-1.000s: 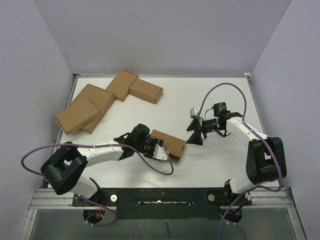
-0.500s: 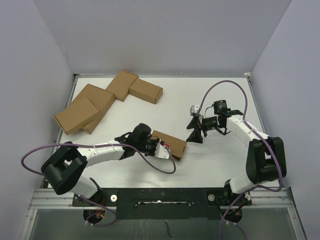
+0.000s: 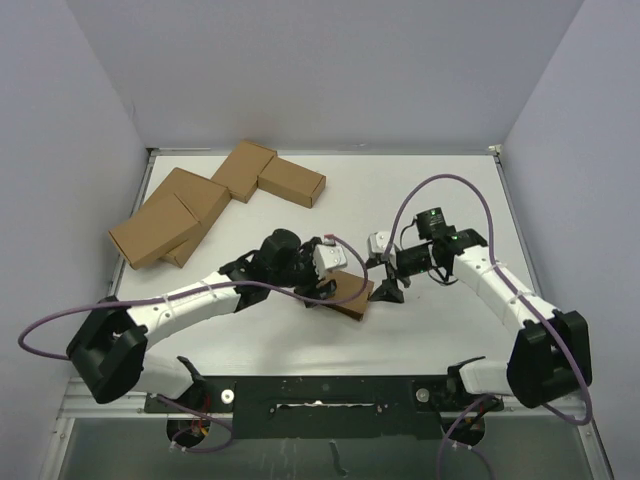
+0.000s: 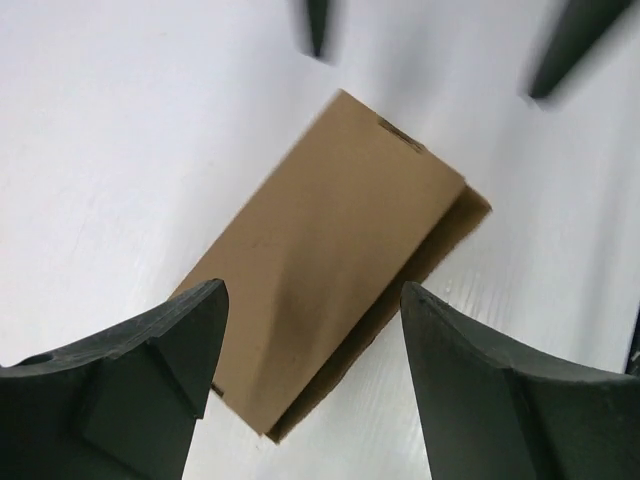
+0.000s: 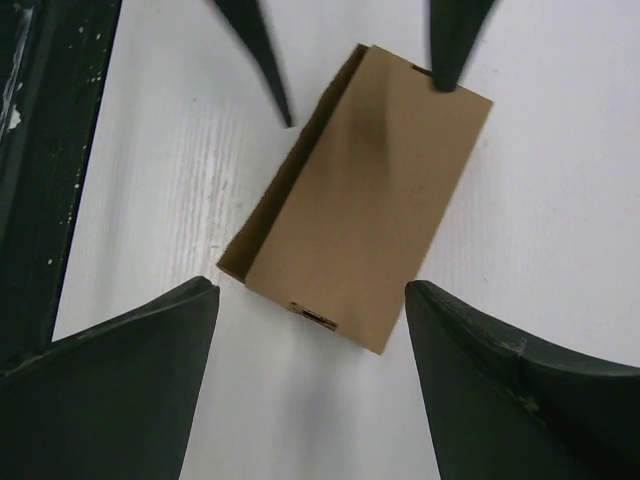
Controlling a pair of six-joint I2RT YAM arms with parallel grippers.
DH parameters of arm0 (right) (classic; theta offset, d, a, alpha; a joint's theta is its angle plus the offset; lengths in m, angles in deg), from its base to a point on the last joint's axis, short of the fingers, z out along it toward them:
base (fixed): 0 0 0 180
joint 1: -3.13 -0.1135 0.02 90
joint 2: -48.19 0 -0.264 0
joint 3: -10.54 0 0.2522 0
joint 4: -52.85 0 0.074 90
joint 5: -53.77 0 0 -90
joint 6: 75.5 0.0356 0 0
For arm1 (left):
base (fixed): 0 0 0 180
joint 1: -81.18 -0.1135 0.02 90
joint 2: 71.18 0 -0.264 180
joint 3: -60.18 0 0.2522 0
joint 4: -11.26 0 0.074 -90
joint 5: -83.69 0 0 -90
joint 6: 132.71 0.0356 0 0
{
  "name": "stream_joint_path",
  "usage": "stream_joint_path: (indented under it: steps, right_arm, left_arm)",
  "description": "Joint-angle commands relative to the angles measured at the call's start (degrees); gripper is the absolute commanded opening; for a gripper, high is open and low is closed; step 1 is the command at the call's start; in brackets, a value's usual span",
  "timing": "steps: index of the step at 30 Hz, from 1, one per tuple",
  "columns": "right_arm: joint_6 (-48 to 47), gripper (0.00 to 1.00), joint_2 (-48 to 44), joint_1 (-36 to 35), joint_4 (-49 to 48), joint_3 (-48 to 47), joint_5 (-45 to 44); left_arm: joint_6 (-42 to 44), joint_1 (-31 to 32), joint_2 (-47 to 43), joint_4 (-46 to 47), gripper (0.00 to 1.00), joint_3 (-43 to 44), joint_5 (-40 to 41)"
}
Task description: Fold the paper box
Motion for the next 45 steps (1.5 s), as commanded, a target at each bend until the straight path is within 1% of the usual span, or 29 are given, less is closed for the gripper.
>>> stream_joint_path:
  steps: [1, 3, 5, 7, 8, 11, 14, 17, 20, 23, 26, 30, 32, 35, 38, 45]
  right_arm:
    - [2.6, 0.78, -6.7, -7.1, -2.8, 4.3, -8.3]
    - [4.7, 0.81, -9.0, -10.4, -6.1, 6.1, -12.4]
    - [6.1, 0.87, -10.6, -12.8, -8.9, 7.8, -16.6]
    - [5.9, 0.9, -10.4, -14.9, -9.7, 8.7, -19.9]
    - [5.7, 0.91, -9.6, -16.1, -9.7, 9.1, -21.6]
    - [6.1, 0.94, -8.1, -20.0, -10.9, 10.3, -25.8]
    - [8.2, 0.95, -6.1, -23.3, -12.3, 10.5, -29.8]
    - [9.2, 0.99, -4.6, -26.0, -13.5, 10.9, -33.2]
    - [9.1, 0.99, -3.5, -28.4, -15.2, 11.6, -36.6]
    - [8.6, 0.97, -2.2, -30.3, -17.4, 12.4, -41.9]
    - [8.6, 0.92, -1.4, -31.0, -18.6, 12.6, -44.7]
    - [8.3, 0.82, -1.6, -31.0, -19.6, 12.9, -47.1]
    - [8.2, 0.76, -1.9, -30.7, -19.5, 12.8, -47.8]
    - [7.9, 0.65, -2.4, -29.8, -19.0, 12.6, -47.2]
    - [7.5, 0.52, -2.4, -29.2, -18.3, 12.3, -46.7]
    - [6.5, 0.3, -2.3, -27.4, -15.8, 11.2, -45.7]
  left_arm:
    - [-24.5, -2.4, -7.7, -4.7, 0.69, 4.9, 14.4]
    - [-33.5, -5.0, -10.4, -4.4, 0.69, 2.2, 16.8]
    - [-41.8, -7.5, -13.7, -0.9, 0.69, -3.2, 19.9]
    - [-49.8, -10.2, -16.0, 3.2, 0.74, -9.3, 21.0]
    - [-52.0, -11.7, -16.5, 5.0, 0.75, -11.3, 20.7]
    - [-54.8, -14.6, -15.5, 9.2, 0.76, -13.9, 18.4]
    - [-54.9, -15.5, -12.4, 11.4, 0.77, -13.7, 17.5]
    - [-55.0, -16.6, -8.1, 14.3, 0.77, -13.2, 15.6]
    - [-55.3, -17.1, -2.9, 16.9, 0.76, -12.3, 13.7]
    - [-55.5, -17.1, 0.1, 18.4, 0.73, -11.4, 13.2]
    - [-55.5, -17.1, 2.1, 19.9, 0.7, -11.5, 12.9]
    - [-55.4, -17.1, 4.5, 21.0, 0.61, -11.2, 11.1]
    - [-55.6, -17.1, 5.4, 21.8, 0.55, -11.8, 10.4]
    - [-56.1, -17.1, 6.2, 22.8, 0.5, -12.8, 9.8]
    - [-56.6, -17.1, 6.4, 23.8, 0.48, -13.7, 9.3]
    - [-56.5, -17.2, 4.2, 24.6, 0.48, -15.1, 8.5]
